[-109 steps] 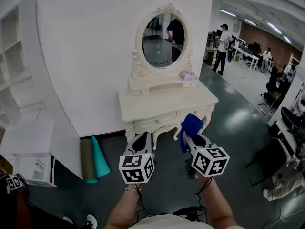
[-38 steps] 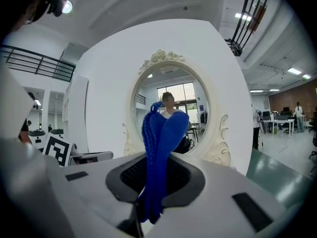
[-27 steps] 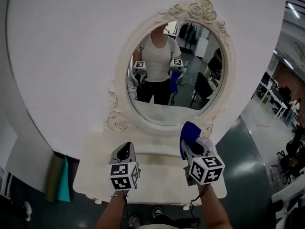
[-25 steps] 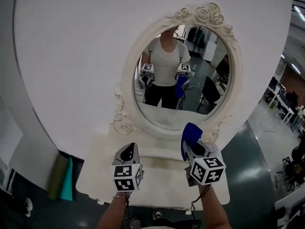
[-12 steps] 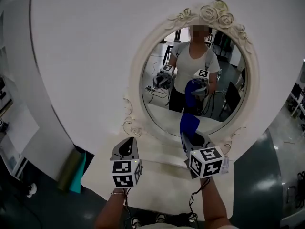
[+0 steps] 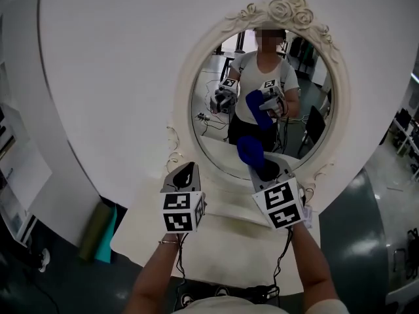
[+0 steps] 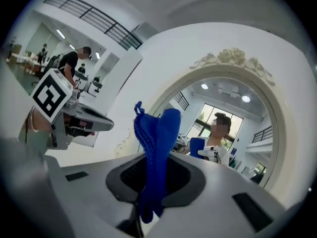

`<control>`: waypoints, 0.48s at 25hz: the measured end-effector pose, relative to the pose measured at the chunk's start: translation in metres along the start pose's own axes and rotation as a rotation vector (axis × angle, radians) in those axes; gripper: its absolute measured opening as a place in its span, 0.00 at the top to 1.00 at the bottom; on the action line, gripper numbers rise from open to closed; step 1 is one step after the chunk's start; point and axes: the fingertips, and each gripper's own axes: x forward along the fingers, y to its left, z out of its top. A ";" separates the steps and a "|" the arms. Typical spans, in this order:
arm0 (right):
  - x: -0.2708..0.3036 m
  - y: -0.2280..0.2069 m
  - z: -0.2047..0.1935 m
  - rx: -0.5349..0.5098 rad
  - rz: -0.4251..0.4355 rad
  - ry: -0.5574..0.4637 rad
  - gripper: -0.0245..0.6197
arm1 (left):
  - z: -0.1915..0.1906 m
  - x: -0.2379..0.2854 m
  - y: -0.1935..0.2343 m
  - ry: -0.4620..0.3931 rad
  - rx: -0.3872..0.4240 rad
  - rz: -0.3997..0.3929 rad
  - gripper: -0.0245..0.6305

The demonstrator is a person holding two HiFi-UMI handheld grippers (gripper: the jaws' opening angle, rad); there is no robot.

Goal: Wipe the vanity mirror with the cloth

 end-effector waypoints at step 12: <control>0.022 -0.066 0.108 -0.441 -0.173 0.039 0.86 | 0.111 0.035 0.034 -0.088 0.124 -0.068 0.95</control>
